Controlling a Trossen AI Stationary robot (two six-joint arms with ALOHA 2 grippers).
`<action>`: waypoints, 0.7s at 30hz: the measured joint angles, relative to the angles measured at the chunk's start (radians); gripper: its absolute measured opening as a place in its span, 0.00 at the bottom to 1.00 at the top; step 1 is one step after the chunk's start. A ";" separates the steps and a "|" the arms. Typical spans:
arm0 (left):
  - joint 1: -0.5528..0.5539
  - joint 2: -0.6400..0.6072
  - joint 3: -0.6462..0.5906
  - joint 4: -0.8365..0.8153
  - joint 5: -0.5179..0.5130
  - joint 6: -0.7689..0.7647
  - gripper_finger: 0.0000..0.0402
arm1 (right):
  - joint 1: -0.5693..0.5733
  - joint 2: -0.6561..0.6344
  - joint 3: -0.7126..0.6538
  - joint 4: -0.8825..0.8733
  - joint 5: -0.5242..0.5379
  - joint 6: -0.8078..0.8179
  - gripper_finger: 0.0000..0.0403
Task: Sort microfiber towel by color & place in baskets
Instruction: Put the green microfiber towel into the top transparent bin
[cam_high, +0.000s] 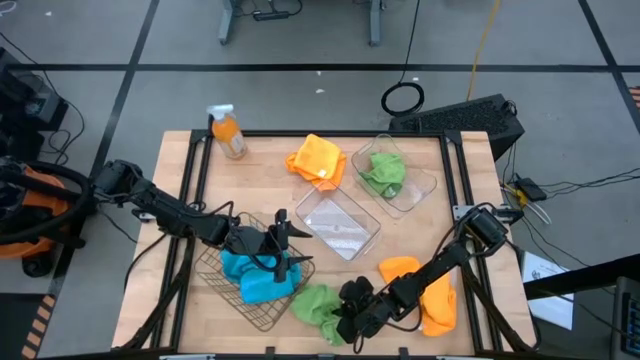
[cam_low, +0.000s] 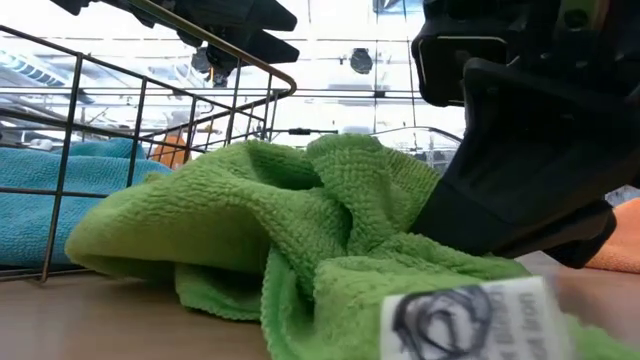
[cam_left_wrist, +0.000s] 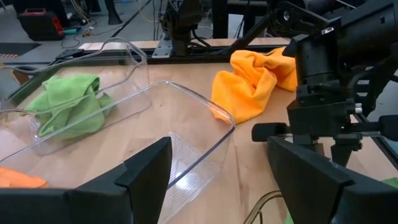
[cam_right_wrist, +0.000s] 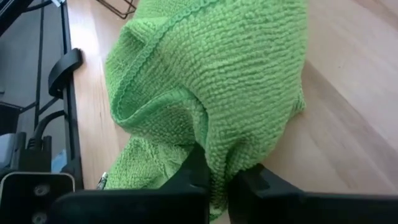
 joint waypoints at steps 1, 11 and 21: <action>0.000 0.000 0.000 0.000 0.000 -0.005 0.67 | 0.001 -0.002 0.000 -0.001 -0.006 0.002 0.04; -0.016 -0.001 0.000 0.053 0.000 -0.024 0.67 | 0.039 -0.070 0.066 -0.110 -0.036 -0.027 0.02; -0.056 -0.001 0.000 0.159 0.000 0.003 0.67 | 0.088 -0.095 0.404 -0.732 0.136 -0.013 0.01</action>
